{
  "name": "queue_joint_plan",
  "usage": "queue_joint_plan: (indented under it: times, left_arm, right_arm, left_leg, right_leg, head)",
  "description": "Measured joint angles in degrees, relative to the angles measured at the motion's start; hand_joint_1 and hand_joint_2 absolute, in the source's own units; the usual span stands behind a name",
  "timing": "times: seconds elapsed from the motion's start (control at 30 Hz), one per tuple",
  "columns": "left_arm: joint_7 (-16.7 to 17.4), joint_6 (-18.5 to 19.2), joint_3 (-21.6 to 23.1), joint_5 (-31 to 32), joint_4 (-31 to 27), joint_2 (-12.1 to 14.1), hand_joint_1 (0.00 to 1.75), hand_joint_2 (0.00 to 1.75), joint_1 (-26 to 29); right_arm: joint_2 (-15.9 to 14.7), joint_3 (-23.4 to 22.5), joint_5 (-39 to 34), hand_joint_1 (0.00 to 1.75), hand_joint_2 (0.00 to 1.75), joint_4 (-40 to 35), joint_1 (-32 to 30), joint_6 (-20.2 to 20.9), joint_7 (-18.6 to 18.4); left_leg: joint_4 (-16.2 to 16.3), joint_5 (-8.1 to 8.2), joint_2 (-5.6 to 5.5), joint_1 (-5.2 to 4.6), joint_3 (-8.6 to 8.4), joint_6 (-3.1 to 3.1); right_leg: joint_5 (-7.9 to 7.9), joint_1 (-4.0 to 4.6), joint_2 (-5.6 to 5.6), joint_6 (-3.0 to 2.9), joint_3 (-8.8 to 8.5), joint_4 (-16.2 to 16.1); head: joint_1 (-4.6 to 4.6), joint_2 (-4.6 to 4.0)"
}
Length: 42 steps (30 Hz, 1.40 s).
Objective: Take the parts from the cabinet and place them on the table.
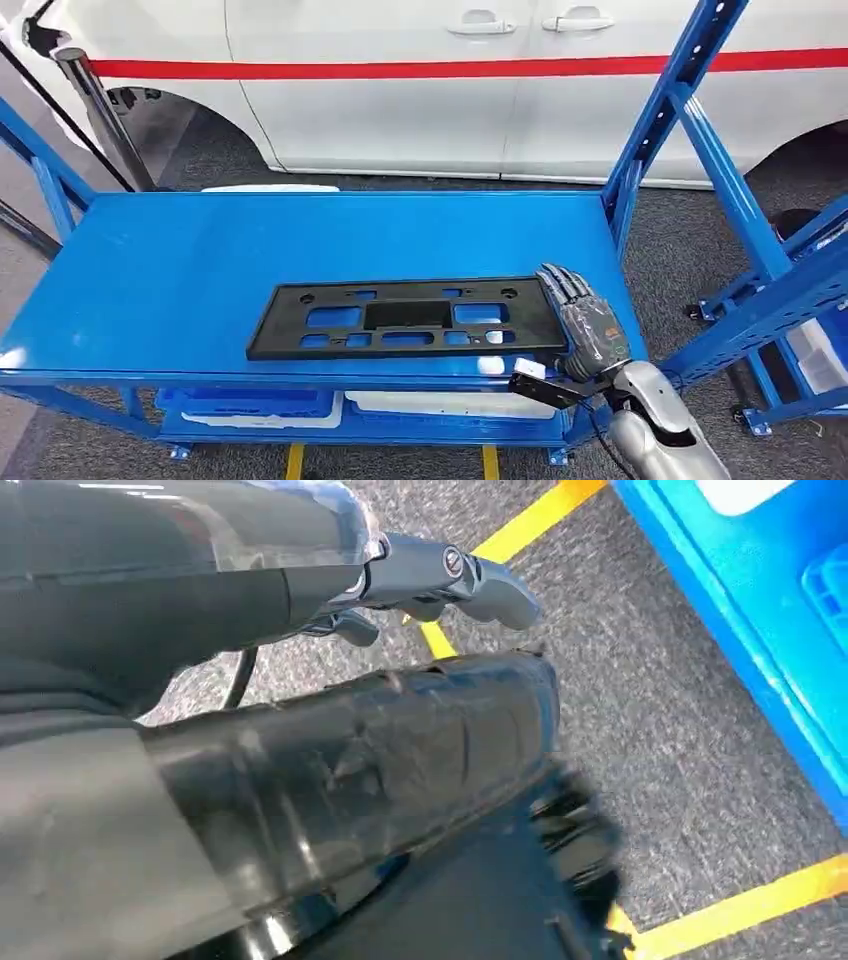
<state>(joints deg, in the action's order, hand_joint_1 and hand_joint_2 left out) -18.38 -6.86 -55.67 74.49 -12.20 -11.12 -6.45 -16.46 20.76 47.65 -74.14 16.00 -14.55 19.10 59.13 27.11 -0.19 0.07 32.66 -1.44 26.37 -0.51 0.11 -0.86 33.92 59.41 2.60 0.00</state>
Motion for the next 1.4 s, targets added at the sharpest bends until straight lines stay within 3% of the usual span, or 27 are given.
queue_joint_plan:
  times: [0.13, 0.17, 0.2, 0.27, 0.3, 0.33, 0.37, 0.4, 0.47, 0.5, 0.53, 0.63, 0.7, 0.8, 0.83, 0.87, 0.9, 0.97, 1.0, 1.03, 1.13, 1.17, 1.2, 1.27, 1.33, 1.37, 1.4]
  left_arm:
    - [0.4, 0.1, 0.2, 0.3, 0.0, 0.0, 0.0, 0.0, -0.1]
    - [0.5, 0.1, 0.3, 0.4, 0.0, -0.1, 0.0, 0.0, -0.1]
    - [0.5, 0.1, 0.5, 0.5, 0.0, -0.1, 0.0, 0.0, -0.2]
    - [0.6, 0.1, 0.8, 0.6, 0.0, -0.1, 0.0, 0.0, -0.4]
    - [0.7, 0.1, 0.9, 0.6, 0.0, -0.1, 0.0, 0.0, -0.3]
    - [0.8, 0.1, 0.9, 0.7, 0.0, 0.0, 0.0, 0.0, -0.3]
    - [0.9, 0.1, 1.0, 0.7, 0.0, 0.0, 0.0, 0.0, -0.3]
    - [0.9, 0.1, 1.1, 0.7, 0.0, 0.0, 0.0, 0.0, -0.3]
    - [0.9, 0.1, 1.2, 0.8, 0.0, -0.1, 0.0, 0.0, -0.3]
    - [0.9, 0.1, 1.3, 0.8, 0.0, -0.1, 0.0, 0.0, -0.3]
    - [0.9, 0.1, 1.3, 0.9, 0.0, 0.0, 0.0, 0.0, -0.5]
    - [0.9, 0.1, 1.4, 0.9, 0.0, 0.0, 0.0, 0.0, -0.5]
    - [0.9, 0.1, 1.4, 0.9, 0.0, 0.0, 0.0, 0.0, -0.5]
    - [1.0, 0.1, 1.4, 1.1, 0.0, 0.0, 0.0, 0.0, -0.5]
    - [1.0, 0.1, 1.4, 1.1, 0.0, 0.0, 0.0, 0.0, -0.4]
    - [1.1, 0.2, 1.4, 1.2, 0.0, 0.0, 0.0, 0.0, -0.3]
    - [1.2, 0.2, 1.5, 1.2, 0.0, 0.0, 0.0, 0.0, -0.3]
    - [1.4, 0.2, 1.6, 1.3, 0.0, 0.0, 0.0, 0.0, -0.5]
    - [1.4, 0.2, 1.6, 1.3, 0.0, 0.0, 0.0, 0.0, -0.6]
    - [1.4, 0.2, 1.7, 1.3, 0.0, 0.1, 0.0, 0.0, -0.8]
    - [1.6, 0.2, 2.1, 1.5, 0.0, 0.0, 0.0, 0.0, -0.8]
    - [1.6, 0.2, 2.2, 1.7, 0.0, 0.0, 0.0, 0.0, -0.9]
    - [1.6, 0.2, 2.3, 1.7, 0.0, 0.0, 0.0, 0.0, -0.9]
    - [1.7, 0.2, 2.6, 1.9, 0.0, 0.0, 0.0, 0.0, -1.1]
    - [1.9, 0.2, 2.7, 2.0, 0.0, 0.0, 0.0, 0.0, -1.2]
    - [2.0, 0.2, 2.8, 2.0, 0.0, 0.0, 0.0, 0.0, -1.1]
    - [2.1, 0.2, 2.8, 2.0, 0.0, 0.0, 0.0, 0.0, -1.1]
  right_arm:
    - [0.3, 0.1, 0.8, 0.0, 1.75, 1.3, 0.8, -1.6, 0.9]
    - [0.4, 0.2, 0.8, 0.0, 1.75, 1.5, 1.0, -1.8, 1.0]
    - [0.6, 0.2, 0.8, 0.0, 1.75, 1.7, 1.2, -2.1, 1.1]
    - [0.9, 0.3, 0.9, 0.0, 1.75, 2.4, 1.5, -2.3, 1.1]
    - [1.0, 0.4, 0.9, 0.0, 1.75, 2.7, 1.5, -2.3, 1.1]
    - [1.2, 0.5, 0.9, 0.0, 1.75, 3.0, 1.5, -2.3, 1.1]
    - [1.4, 0.7, 1.0, 0.0, 1.75, 3.2, 1.5, -2.3, 1.1]
    - [1.6, 0.7, 1.0, 0.0, 1.75, 3.5, 1.7, -2.3, 1.1]
    - [2.0, 0.9, 1.1, 0.0, 1.75, 3.8, 2.3, -2.3, 1.1]
    - [2.2, 0.9, 1.1, 0.0, 1.75, 3.9, 2.5, -2.3, 1.1]
    - [2.5, 1.0, 1.2, 0.0, 1.75, 4.1, 2.7, -2.3, 1.1]
    - [3.2, 1.1, 1.2, 0.0, 1.75, 4.5, 2.8, -2.3, 1.1]
    - [3.6, 1.1, 1.2, 0.0, 1.75, 4.6, 3.2, -2.3, 1.2]
    - [4.2, 1.2, 1.2, 0.0, 1.75, 5.1, 3.3, -2.3, 1.4]
    - [4.2, 1.3, 1.2, 0.0, 1.75, 5.4, 3.4, -2.3, 1.5]
    - [4.5, 1.4, 1.3, 0.0, 1.75, 5.6, 3.4, -2.3, 1.7]
    - [4.6, 1.6, 1.4, 0.0, 1.75, 6.0, 3.6, -2.5, 2.1]
    - [5.0, 1.9, 1.6, 0.0, 1.75, 6.8, 4.1, -2.7, 2.5]
    - [5.2, 2.1, 1.8, 0.0, 1.75, 7.1, 4.3, -2.7, 2.6]
    - [5.3, 2.3, 1.8, 0.0, 1.75, 7.5, 4.6, -2.7, 2.8]
    - [5.9, 2.7, 1.9, 0.0, 1.75, 8.4, 5.6, -2.5, 3.1]
    - [6.0, 2.9, 1.9, 0.0, 1.75, 8.6, 5.9, -2.4, 3.1]
    - [6.0, 3.0, 2.0, 0.0, 1.75, 8.9, 6.1, -2.3, 3.1]
    - [6.4, 3.7, 2.2, 0.0, 1.75, 9.8, 6.9, -2.0, 3.1]
    - [6.7, 4.4, 2.2, 0.0, 1.75, 10.6, 7.0, -1.6, 3.1]
    - [6.9, 4.6, 2.2, 0.0, 1.75, 10.9, 7.1, -1.4, 3.1]
    - [7.0, 4.7, 2.2, 0.0, 1.75, 11.1, 7.2, -1.4, 3.1]
  left_leg:
    - [-0.8, -0.5, -0.03, -0.27, -0.02, -0.54]
    - [-1.7, -1.14, 0.12, 0.44, -0.42, -1.05]
    - [-2.0, -1.31, 0.07, 0.29, -0.53, -1.3]
    - [-1.9, -1.37, 0.11, 0.23, -0.36, -1.62]
    - [-1.9, -1.36, 0.11, 0.19, -0.33, -1.62]
    - [-1.8, -1.35, 0.11, 0.19, -0.28, -1.62]
    - [-1.7, -1.28, 0.1, 0.19, -0.27, -1.58]
    - [-1.5, -1.14, 0.07, 0.24, -0.3, -1.48]
    - [-0.9, -0.69, 0.03, 0.36, -0.35, -1.05]
    - [-0.5, -0.38, 0.05, 0.39, -0.26, -0.77]
    - [-0.1, -0.17, -0.01, -0.01, 0.1, -0.38]
    - [-0.4, -0.38, -0.02, 0.09, 0.08, 0.42]
    - [1.0, 0.92, 0.0, 0.29, 0.61, 1.14]
    - [12.7, 7.07, 0.01, 0.42, 6.02, 1.61]
    - [15.8, 7.89, 0.01, 0.41, 7.51, 1.64]
    - [16.8, 7.53, 0.01, 0.41, 7.99, 1.58]
    - [15.1, 5.81, 0.01, 0.41, 7.23, 1.4]
    - [6.0, 0.62, 0.01, 0.32, 2.81, 0.69]
    - [1.4, -0.94, 0.0, 0.11, 0.65, 0.12]
    - [-0.2, -0.11, -0.02, -0.18, 0.13, -0.17]
    - [-0.4, -0.37, -0.07, -0.44, 0.3, -0.35]
    - [-1.1, -0.85, -0.04, -0.02, 0.0, -0.8]
    - [-1.7, -1.33, 0.15, 0.22, -0.34, -1.0]
    - [-1.9, -1.55, 0.17, 0.21, -0.19, -1.53]
    - [-1.8, -1.52, 0.18, 0.17, -0.09, -1.56]
    - [-1.7, -1.5, 0.18, 0.18, -0.09, -1.54]
    - [-1.7, -1.46, 0.17, 0.2, -0.15, -1.5]
  right_leg:
    - [-0.46, -0.16, 0.02, 1.39, 0.08, -0.4]
    - [-0.05, -0.19, -0.02, 1.67, 0.26, 0.0]
    - [1.16, -0.14, -0.05, 1.84, 0.79, 1.4]
    - [5.62, -0.33, -0.05, 2.1, 4.49, 9.4]
    - [7.23, -0.38, -0.05, 2.28, 6.51, 13.7]
    - [7.71, -0.43, -0.06, 2.44, 7.83, 16.2]
    - [6.81, -0.51, -0.07, 2.55, 7.93, 16.2]
    - [4.57, -0.69, -0.07, 2.59, 6.62, 13.4]
    - [-0.38, -0.97, -0.12, 2.59, 1.93, 4.0]
    - [0.05, -0.96, -0.11, 2.47, 0.49, 1.0]
    - [0.22, -0.51, -0.05, 2.07, 0.56, 0.5]
    - [0.12, -0.38, 0.06, 1.01, 0.76, 0.8]
    - [-0.18, -0.75, -0.04, 0.27, 0.49, 0.3]
    - [-0.18, -0.6, -0.22, -0.3, 0.64, 0.3]
    - [-0.18, -0.52, -0.23, -0.31, 0.66, 0.3]
    - [-0.18, -0.44, -0.2, -0.31, 0.63, 0.3]
    - [-0.18, -0.38, -0.12, -0.31, 0.58, 0.3]
    - [-0.17, -0.23, 0.02, -0.3, 0.31, 0.3]
    - [-0.17, -0.27, 0.02, -0.28, 0.25, 0.3]
    - [-0.11, 0.13, 0.01, 0.04, 0.43, 0.5]
    - [-0.56, -0.24, 0.08, 1.04, 0.53, 0.0]
    - [-0.65, 0.08, 0.13, 1.47, 0.46, -0.1]
    - [-0.04, -0.25, 0.08, 1.6, 0.7, 0.7]
    - [4.18, -0.32, 0.04, 2.1, 3.75, 7.0]
    - [7.44, -0.38, 0.02, 2.46, 7.57, 15.2]
    - [7.45, -0.41, 0.02, 2.59, 8.49, 17.0]
    - [6.13, -0.47, 0.0, 2.64, 8.01, 16.0]
  head:
    - [0.0, 0.0]
    - [0.0, 0.0]
    - [0.09, 0.0]
    - [0.11, 0.0]
    - [0.06, 0.0]
    - [0.11, 0.0]
    - [0.07, 0.0]
    - [0.09, 0.0]
    - [0.09, 0.0]
    - [0.09, 0.0]
    - [0.11, 0.0]
    - [0.02, 0.0]
    - [0.02, 0.0]
    - [0.0, 0.0]
    - [-0.02, 0.0]
    - [0.0, 0.0]
    - [-0.02, 0.0]
    - [-0.02, 0.0]
    - [0.0, 0.0]
    - [0.02, 0.0]
    - [0.0, 0.0]
    - [0.02, 0.0]
    - [0.02, 0.0]
    - [0.09, 0.0]
    - [0.11, 0.0]
    - [0.09, 0.0]
    - [0.13, 0.0]
